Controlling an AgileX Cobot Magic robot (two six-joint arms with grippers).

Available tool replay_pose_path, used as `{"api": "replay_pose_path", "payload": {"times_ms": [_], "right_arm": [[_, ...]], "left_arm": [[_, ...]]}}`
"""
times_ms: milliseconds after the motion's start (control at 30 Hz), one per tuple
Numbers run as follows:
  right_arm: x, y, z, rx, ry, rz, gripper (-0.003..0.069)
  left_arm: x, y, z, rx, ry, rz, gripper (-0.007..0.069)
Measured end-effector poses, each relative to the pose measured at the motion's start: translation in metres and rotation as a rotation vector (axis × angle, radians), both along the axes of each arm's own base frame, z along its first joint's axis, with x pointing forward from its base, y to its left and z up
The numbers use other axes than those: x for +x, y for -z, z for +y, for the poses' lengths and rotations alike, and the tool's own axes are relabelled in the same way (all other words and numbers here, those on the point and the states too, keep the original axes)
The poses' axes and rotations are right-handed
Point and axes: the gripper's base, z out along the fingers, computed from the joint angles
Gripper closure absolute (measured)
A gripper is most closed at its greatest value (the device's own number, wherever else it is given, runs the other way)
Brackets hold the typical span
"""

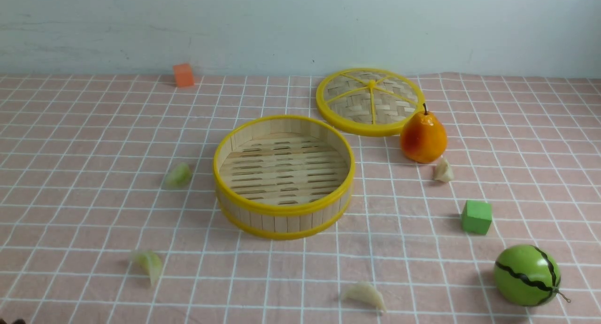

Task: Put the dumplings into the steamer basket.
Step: Use the left arm to grab a dumpling

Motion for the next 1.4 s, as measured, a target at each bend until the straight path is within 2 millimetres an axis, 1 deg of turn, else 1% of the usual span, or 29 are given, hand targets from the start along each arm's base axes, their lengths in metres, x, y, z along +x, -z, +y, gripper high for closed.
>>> {"api": "replay_pose_path", "payload": {"times_ms": [33,67,100,233,367,433,500,567,633,667,700,733,767,800,833,867,900,933,967,1000,1033,1067,1100,1133,1167,1200,1267,1367,1400], "right_arm": [[0.001,-0.001,0.0,0.0,-0.005,-0.028,0.042],[0.001,-0.002,0.001,0.001,-0.007,-0.042,0.042],[0.002,-0.01,0.002,0.004,-0.021,-0.128,0.042],[0.002,-0.035,0.006,0.023,-0.065,-0.399,0.042],[-0.006,-0.061,0.01,0.108,-0.124,-0.7,0.042],[-0.009,-0.066,0.011,0.164,-0.146,-0.754,0.042],[-0.01,-0.068,0.011,0.229,-0.157,-0.767,0.042],[-0.01,-0.069,0.011,0.28,-0.163,-0.769,0.042],[-0.011,-0.078,0.011,0.309,-0.165,-0.773,0.042],[-0.012,-0.087,0.01,0.316,-0.163,-0.772,0.0424],[-0.01,-0.088,0.01,0.317,-0.159,-0.759,0.0428],[-0.01,-0.108,0.01,0.319,-0.149,-0.748,0.0455],[-0.007,-0.118,0.009,0.318,-0.137,-0.716,0.0484],[-0.001,-0.124,0.009,0.315,-0.121,-0.663,0.052],[0.008,-0.134,0.008,0.308,-0.1,-0.593,0.057],[0.012,-0.137,0.008,0.297,-0.086,-0.547,0.0604],[0.019,-0.138,0.008,0.291,-0.071,-0.487,0.0629],[0.028,-0.138,0.008,0.275,-0.055,-0.419,0.0659],[0.031,-0.136,0.008,0.273,-0.051,-0.399,0.0662],[0.046,-0.128,0.007,0.227,-0.024,-0.263,0.0677],[0.056,-0.12,0.007,0.198,-0.005,-0.166,0.0678],[0.059,-0.116,0.007,0.191,0.002,-0.127,0.0678],[0.071,-0.102,0.007,0.176,0.024,0.013,0.0678],[0.076,-0.093,0.007,0.174,0.036,0.1,0.0678],[0.076,-0.091,0.008,0.173,0.037,0.124,0.0678],[0.082,-0.081,0.01,0.175,0.041,0.235,0.0678],[0.087,-0.072,0.016,0.181,0.031,0.356,0.0678],[0.094,-0.063,0.028,0.146,-0.027,0.495,0.0678],[0.097,-0.062,0.035,0.122,-0.071,0.539,0.0678]], "left_arm": [[0.0,-0.005,-0.001,-0.008,0.007,-0.055,0.046],[0.0,-0.006,-0.001,-0.01,0.008,-0.065,0.046],[0.0,-0.013,-0.002,-0.021,0.018,-0.142,0.046],[-0.002,-0.029,-0.003,-0.045,0.04,-0.312,0.046],[-0.006,-0.043,-0.005,-0.095,0.064,-0.472,0.046],[-0.009,-0.05,-0.005,-0.171,0.084,-0.542,0.046],[-0.013,-0.057,-0.004,-0.301,0.116,-0.602,0.046],[-0.015,-0.063,-0.004,-0.394,0.141,-0.631,0.0473],[-0.016,-0.079,-0.004,-0.444,0.15,-0.624,0.0519],[-0.015,-0.091,-0.004,-0.452,0.147,-0.611,0.0554],[-0.014,-0.093,-0.004,-0.45,0.143,-0.6,0.057],[-0.009,-0.115,-0.004,-0.446,0.128,-0.557,0.0624],[-0.004,-0.129,-0.004,-0.432,0.115,-0.519,0.0638],[0.003,-0.141,-0.005,-0.412,0.099,-0.475,0.0638],[0.014,-0.154,-0.006,-0.382,0.083,-0.424,0.0638],[0.025,-0.161,-0.008,-0.355,0.068,-0.369,0.0638],[0.03,-0.165,-0.008,-0.34,0.061,-0.348,0.0638],[0.044,-0.167,-0.01,-0.308,0.048,-0.291,0.0638],[0.047,-0.165,-0.01,-0.304,0.046,-0.273,0.0638],[0.07,-0.164,-0.014,-0.254,0.028,-0.173,0.0638],[0.087,-0.159,-0.016,-0.226,0.014,-0.083,0.0638],[0.09,-0.158,-0.016,-0.222,0.011,-0.068,0.0638],[0.113,-0.146,-0.019,-0.191,-0.016,0.093,0.0638],[0.122,-0.14,-0.02,-0.176,-0.028,0.173,0.0638],[0.125,-0.14,-0.021,-0.171,-0.03,0.188,0.0638],[0.14,-0.128,-0.024,-0.147,-0.047,0.339,0.0638],[0.152,-0.117,-0.03,-0.118,-0.056,0.501,0.0638],[0.172,-0.112,-0.042,-0.083,-0.03,0.624,0.0638],[0.183,-0.114,-0.047,-0.084,-0.019,0.652,0.0638]]}}
